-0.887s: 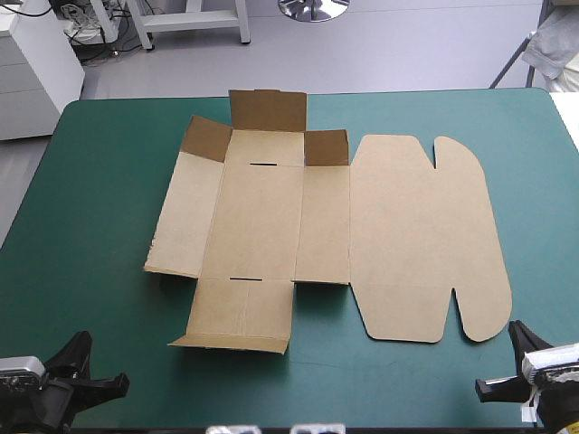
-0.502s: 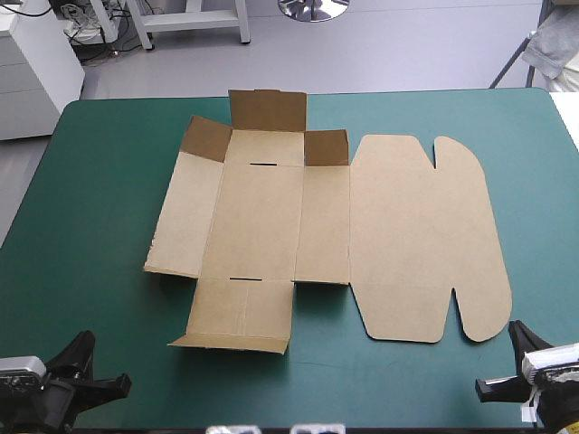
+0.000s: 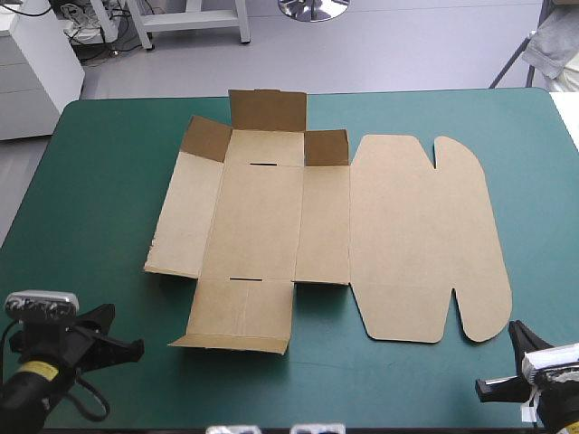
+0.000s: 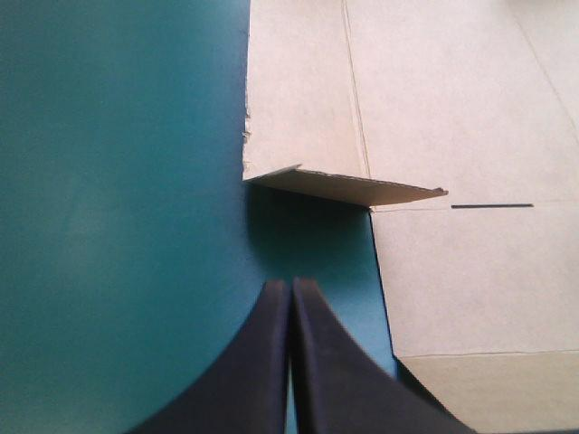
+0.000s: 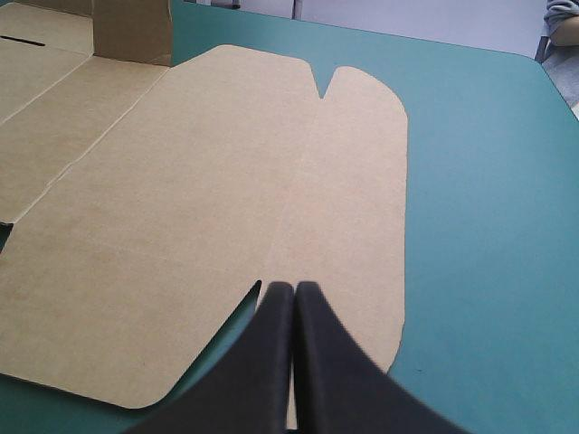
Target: Fold the box
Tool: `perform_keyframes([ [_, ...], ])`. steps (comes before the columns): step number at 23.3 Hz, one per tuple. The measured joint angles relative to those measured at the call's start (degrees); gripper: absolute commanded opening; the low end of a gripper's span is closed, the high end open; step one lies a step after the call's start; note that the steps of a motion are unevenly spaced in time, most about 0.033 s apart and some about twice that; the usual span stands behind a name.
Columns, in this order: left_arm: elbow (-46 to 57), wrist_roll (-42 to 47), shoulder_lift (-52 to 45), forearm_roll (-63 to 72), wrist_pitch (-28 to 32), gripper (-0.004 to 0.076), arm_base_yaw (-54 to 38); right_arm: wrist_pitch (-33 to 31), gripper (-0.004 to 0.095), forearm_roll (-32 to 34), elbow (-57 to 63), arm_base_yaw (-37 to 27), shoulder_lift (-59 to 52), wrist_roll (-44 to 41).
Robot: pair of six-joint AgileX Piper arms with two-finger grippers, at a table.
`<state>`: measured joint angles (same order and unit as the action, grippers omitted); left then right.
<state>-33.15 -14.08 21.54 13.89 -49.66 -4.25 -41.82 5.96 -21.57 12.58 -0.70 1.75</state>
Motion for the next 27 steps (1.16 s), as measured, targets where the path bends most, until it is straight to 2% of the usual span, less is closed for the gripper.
perform_keyframes([
  [3,-3.1,-1.9,8.5,0.1,1.1,0.0017,0.0,0.0,-0.0019,0.0,0.0,0.0,0.0,0.0],
  [4,-5.6,-3.3,14.4,0.9,1.6,0.0015,0.0,0.0,-0.0019,0.0,0.0,0.0,0.0,0.0],
  [7,-9.7,-7.4,22.2,3.7,1.2,0.0015,0.0,0.0,-0.0019,0.0,0.0,0.0,0.0,0.0],
  [9,-14.5,-11.6,30.3,7.2,-1.7,0.0015,0.0,0.0,-0.0019,0.0,0.0,0.0,0.0,0.0],
  [11,-19.6,-14.9,37.9,10.6,-7.6,0.0015,-0.9,0.0,-0.0019,0.0,0.0,0.0,0.0,0.0],
  [15,-30.3,-22.3,51.8,21.9,-16.7,0.0013,-9.3,0.0,-0.0019,0.0,0.0,0.0,0.0,0.0],
  [17,-33.3,-23.7,55.8,23.9,-19.1,0.0013,-12.3,0.0,-0.0019,0.0,0.0,0.0,0.0,0.0],
  [22,-38.8,-25.5,66.1,25.1,-19.7,0.0012,-15.7,0.0,-0.0019,0.0,0.0,0.0,0.0,0.0],
  [27,-39.5,-25.0,76.2,24.4,-19.6,0.0011,-16.0,0.0,-0.0019,0.0,0.0,0.0,0.0,0.0],
])
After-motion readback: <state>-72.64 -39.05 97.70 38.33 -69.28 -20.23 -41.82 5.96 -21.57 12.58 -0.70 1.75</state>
